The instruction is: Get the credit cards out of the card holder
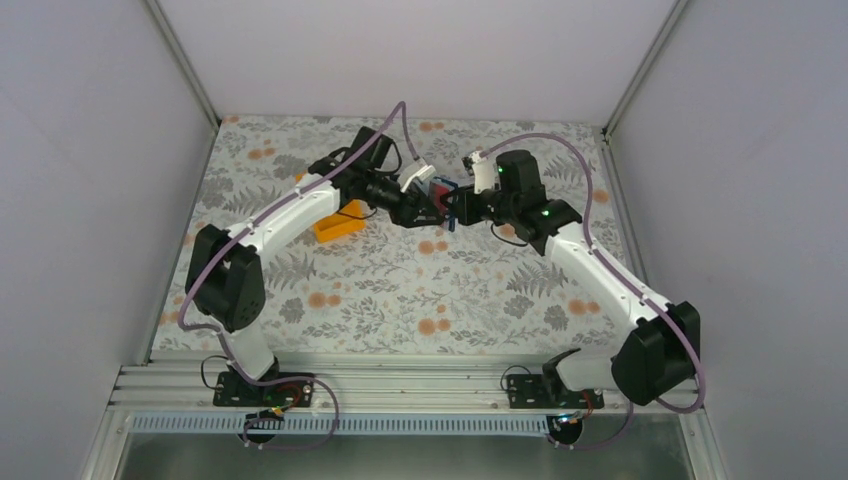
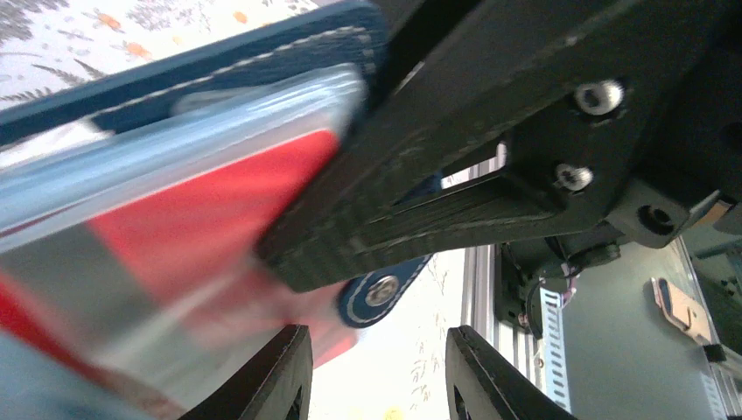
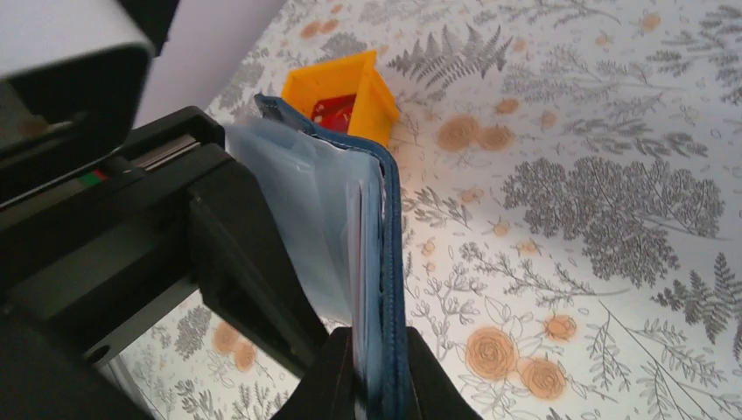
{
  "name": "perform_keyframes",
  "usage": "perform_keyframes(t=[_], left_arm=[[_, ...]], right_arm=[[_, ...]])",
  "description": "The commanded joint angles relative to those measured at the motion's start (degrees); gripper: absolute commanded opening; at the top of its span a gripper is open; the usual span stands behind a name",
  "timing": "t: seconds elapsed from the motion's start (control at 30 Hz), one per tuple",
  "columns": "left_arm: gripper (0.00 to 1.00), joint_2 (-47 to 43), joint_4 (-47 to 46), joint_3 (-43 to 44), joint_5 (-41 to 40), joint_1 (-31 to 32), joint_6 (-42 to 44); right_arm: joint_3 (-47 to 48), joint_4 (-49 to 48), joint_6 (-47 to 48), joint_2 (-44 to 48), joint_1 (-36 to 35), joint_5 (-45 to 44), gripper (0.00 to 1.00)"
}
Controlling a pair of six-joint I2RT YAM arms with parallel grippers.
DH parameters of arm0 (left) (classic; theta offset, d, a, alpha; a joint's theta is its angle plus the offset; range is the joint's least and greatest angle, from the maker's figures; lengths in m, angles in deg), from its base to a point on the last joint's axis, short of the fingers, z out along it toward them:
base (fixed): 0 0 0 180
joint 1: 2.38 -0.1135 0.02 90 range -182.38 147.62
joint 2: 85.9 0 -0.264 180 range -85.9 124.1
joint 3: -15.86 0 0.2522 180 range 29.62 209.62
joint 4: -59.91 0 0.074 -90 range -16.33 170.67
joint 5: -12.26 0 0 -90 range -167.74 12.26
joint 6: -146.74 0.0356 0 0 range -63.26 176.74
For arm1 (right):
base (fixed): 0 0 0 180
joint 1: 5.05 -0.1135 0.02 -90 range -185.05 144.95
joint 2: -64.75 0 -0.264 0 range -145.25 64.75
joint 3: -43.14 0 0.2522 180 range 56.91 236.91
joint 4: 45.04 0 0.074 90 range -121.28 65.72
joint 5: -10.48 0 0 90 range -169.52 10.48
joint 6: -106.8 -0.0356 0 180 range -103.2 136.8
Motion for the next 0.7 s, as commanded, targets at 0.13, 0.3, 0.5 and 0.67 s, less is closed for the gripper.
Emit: perform_keyframes(t=[0.13,0.3,0.5,0.67], left_arm=[[0.41,-2.7,-4.9,-1.9,-2.2,-5.2,-3.1],[0.42,-4.7,-4.7,-2.9,-1.2,-6.2,-1.5],[0.44,-5.8,-0.3,-0.2,1.5,-5.9,3.0],[0.44,-6.6,0.3,-0.2,5.0,-5.8,3.3]], right_arm=[[0.5,-4.3,3.4,3.7,0.0,8.9,0.04],[-0.5,-5.8,3.7,4.3,0.5,13.5,0.04],[-1.2,-7.6,4.8,4.7,0.6,18.5,0.04],[-1.6,-10.1,6.4,5.2,0.7,25.6,0.04]])
